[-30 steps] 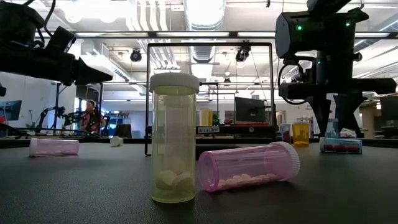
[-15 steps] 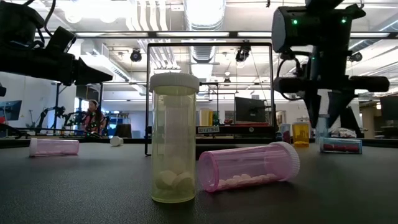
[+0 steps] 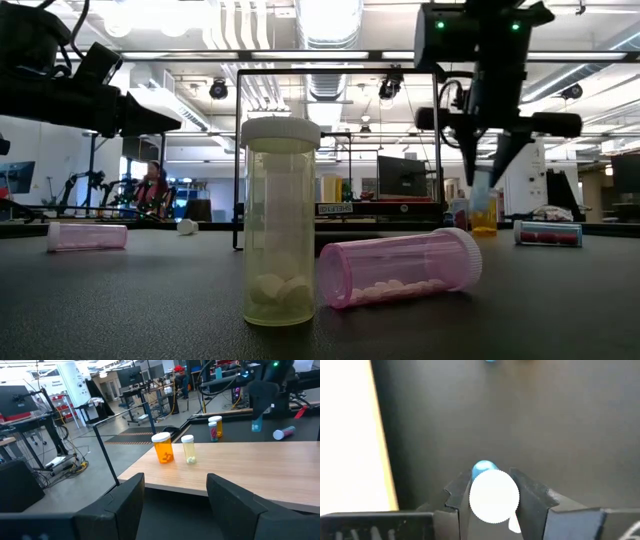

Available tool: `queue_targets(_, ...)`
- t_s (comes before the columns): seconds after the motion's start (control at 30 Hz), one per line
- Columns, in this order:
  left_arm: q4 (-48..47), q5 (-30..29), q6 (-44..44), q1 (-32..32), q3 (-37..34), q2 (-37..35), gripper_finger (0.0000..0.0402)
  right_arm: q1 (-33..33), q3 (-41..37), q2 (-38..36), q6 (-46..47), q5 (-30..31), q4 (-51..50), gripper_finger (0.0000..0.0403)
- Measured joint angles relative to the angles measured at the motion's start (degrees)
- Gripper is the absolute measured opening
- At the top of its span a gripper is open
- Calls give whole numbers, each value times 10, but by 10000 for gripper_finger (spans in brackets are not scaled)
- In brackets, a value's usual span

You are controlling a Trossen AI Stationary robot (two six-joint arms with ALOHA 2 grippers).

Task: Pick and place medicine bottles onto shelf by color
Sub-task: Put the middle right blue medicine bottle on the shelf

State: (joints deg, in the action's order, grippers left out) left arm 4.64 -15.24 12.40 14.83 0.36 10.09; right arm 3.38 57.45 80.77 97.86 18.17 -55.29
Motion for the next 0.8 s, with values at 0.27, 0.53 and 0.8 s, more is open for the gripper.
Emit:
queue_targets(0.27, 0, 0, 0, 0, 0, 0, 199, 19, 49, 4, -40, 6, 12, 112)
queue_targets(0.53, 0, 0, 0, 0, 0, 0, 199, 24, 125, 61, -141, 15, 21, 111)
queue_targets(0.8, 0, 0, 0, 0, 0, 0, 199, 38, 233, 146, -263, 27, 5, 111)
